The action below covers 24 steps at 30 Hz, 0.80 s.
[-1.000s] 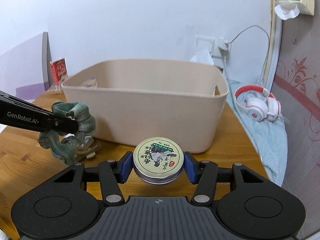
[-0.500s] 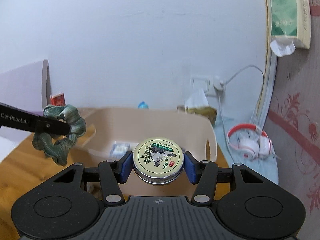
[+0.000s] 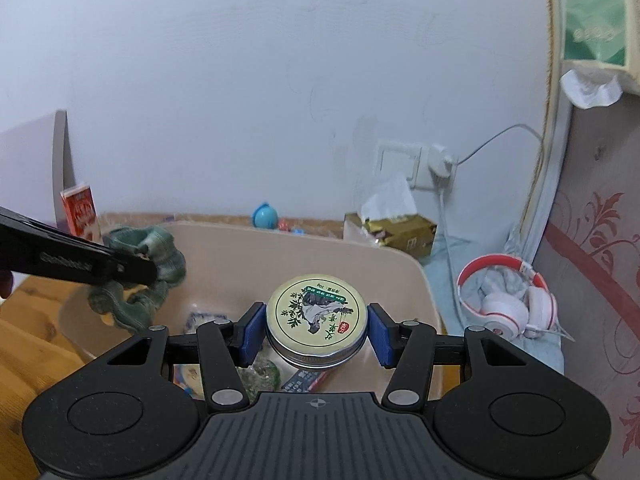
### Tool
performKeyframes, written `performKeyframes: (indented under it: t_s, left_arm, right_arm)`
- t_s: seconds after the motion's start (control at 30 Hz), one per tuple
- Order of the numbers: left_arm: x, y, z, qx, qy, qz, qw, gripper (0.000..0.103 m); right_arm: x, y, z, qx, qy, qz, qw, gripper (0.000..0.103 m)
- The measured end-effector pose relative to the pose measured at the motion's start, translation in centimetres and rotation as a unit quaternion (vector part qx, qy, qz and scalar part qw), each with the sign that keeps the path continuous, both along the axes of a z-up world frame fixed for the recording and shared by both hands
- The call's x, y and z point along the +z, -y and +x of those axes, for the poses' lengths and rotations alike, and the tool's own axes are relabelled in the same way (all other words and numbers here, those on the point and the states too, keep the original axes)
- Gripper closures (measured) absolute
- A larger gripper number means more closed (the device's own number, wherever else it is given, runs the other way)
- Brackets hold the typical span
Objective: Organize objects
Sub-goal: 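Lift the cloth and tin over the bin and open both tools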
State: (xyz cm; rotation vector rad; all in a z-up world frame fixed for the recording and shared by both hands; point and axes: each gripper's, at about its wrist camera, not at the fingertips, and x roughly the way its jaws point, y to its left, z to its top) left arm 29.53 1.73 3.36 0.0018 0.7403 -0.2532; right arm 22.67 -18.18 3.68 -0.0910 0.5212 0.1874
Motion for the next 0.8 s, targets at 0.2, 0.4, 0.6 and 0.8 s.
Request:
performKeyframes:
  t_s: [0.2, 0.4, 0.6, 0.8]
  left_arm:
    - [-3.2, 0.7, 1.5, -0.002, -0.037, 0.036, 0.9987, 0.09]
    - [-2.8, 1.1, 0.7, -0.01, -0.027, 0.046, 0.9985, 0.066]
    - [-0.1, 0.3, -1.9, 0.013, 0.029, 0.042, 0.9986, 0.023]
    - [1.8, -1.8, -5.2, 0.023, 0.05, 0.043, 0.9976, 0.016]
  right_arm:
    - [-2.2, -1.0, 2.3, 0.011, -0.04, -0.022, 0.999, 0.052]
    - [-3.4, -1.7, 2.8, 0.01, -0.063, -0.028, 0.998, 0.046]
    - [-1.6, -1.6, 0.7, 0.0, -0.025, -0.034, 0.999, 0.022]
    - [0.6, -1.4, -2.6, -0.008, 0.01, -0.019, 1.0, 0.0]
